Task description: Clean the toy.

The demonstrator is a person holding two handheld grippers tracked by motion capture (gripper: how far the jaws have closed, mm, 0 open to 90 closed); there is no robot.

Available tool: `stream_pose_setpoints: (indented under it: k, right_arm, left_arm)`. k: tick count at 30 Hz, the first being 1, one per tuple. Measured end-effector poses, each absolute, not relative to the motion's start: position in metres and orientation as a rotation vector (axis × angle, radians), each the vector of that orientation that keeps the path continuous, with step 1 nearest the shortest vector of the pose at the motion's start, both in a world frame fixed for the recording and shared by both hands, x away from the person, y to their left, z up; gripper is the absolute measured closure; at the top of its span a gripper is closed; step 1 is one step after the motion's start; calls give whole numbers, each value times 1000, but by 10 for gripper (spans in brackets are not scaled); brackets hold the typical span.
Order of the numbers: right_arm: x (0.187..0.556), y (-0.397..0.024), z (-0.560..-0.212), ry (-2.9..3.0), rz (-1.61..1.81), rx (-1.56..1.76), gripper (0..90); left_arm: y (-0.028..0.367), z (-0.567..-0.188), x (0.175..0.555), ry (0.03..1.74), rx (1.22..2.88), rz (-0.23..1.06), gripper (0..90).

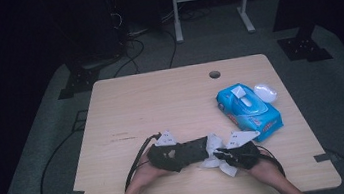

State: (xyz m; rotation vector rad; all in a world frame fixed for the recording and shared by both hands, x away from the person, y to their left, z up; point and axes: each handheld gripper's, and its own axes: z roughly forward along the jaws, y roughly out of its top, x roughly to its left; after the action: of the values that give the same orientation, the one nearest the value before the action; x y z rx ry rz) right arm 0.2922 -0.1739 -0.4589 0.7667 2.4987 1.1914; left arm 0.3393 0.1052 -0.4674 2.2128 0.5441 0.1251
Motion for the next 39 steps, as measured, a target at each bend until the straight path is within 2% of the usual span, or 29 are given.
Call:
stream_pose_setpoints:
  k: [5, 16, 19, 28, 33, 36, 39]
  right_arm:
    - [292, -173, -459, 2504, 1187, 765, 831]
    - [294, -174, -460, 2507, 1183, 784, 832]
    - [295, -174, -461, 2511, 1174, 796, 833]
    - [297, -173, -464, 2527, 1148, 813, 831]
    - [302, -172, -467, 2529, 1125, 829, 828]
    - [304, -178, -464, 2511, 1155, 863, 827]
    - [304, -190, -452, 2451, 1257, 904, 827]
  left_arm:
    - [104, -465, 335, 477, 2246, 216, 266]
    - [106, -465, 332, 448, 2229, 238, 274]
    - [111, -463, 332, 456, 2171, 247, 402]
    - [111, -464, 330, 433, 2151, 203, 498]
    - [103, -468, 327, 409, 2225, 203, 539]
    - [102, -468, 327, 401, 2216, 225, 639]
    - [106, -467, 329, 435, 2186, 253, 661]
